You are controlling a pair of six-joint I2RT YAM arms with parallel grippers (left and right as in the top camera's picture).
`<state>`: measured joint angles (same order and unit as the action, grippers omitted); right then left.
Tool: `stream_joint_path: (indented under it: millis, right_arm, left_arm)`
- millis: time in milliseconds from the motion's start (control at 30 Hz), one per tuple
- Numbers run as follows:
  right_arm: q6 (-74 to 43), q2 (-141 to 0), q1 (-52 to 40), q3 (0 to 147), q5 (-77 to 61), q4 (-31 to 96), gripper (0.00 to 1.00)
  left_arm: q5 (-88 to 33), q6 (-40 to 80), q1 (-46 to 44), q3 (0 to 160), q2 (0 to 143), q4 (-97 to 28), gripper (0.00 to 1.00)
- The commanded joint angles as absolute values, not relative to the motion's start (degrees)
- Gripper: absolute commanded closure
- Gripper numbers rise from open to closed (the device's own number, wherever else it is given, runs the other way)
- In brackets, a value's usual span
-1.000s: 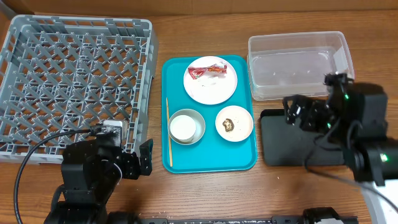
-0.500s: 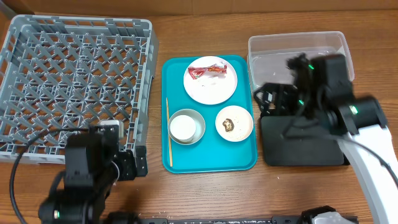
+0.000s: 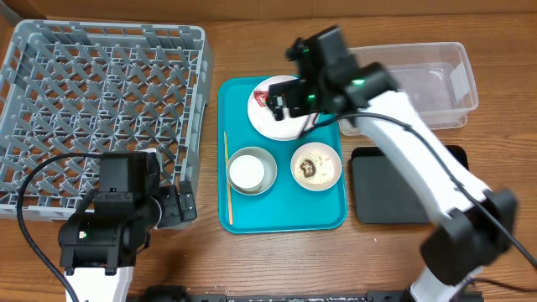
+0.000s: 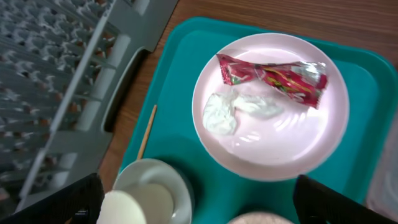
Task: Sort waste into correct bins and load items into the dishwasher
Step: 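Move the right gripper over the white plate toward the red wrapper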
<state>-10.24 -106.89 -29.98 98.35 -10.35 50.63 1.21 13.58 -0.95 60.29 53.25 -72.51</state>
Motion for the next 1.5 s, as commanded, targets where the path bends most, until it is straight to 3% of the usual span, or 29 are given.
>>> stream_joint_path:
  millis: [0,167,633,833,933,967,1233,1467]
  right_arm:
    - [-10.2,-111.0,-33.2,99.8,-3.8,48.3,0.02]
    - [-13.9,-118.0,-35.8,99.8,1.3,44.9,0.05]
    - [-18.3,-129.7,-36.3,99.8,1.7,40.5,0.36]
    - [-18.3,-129.6,-36.2,100.7,2.8,40.3,0.65]
    - [-18.3,-128.8,-35.9,103.1,3.0,42.6,0.93]
    - [-18.3,-128.4,-35.8,104.3,3.0,44.0,0.96]
    - [-18.3,-122.4,-34.3,115.0,4.4,55.3,0.96]
    - [-18.3,-120.3,-33.8,115.5,0.1,60.2,0.96]
  left_arm:
    - [2.4,17.0,1.2,62.0,52.7,-72.6,0.00]
    - [2.6,16.4,2.7,62.0,52.7,-72.6,0.00]
    - [3.0,16.3,2.7,62.0,52.7,-72.6,0.00]
    - [3.0,16.3,2.7,62.0,52.7,-72.6,0.00]
    - [3.0,16.3,2.7,62.0,52.7,-72.6,0.00]
    - [3.0,16.3,2.7,62.0,52.7,-72.7,0.00]
    - [3.6,16.1,2.7,62.0,52.7,-72.6,0.00]
    - [3.6,14.8,2.7,62.0,52.7,-72.6,0.00]
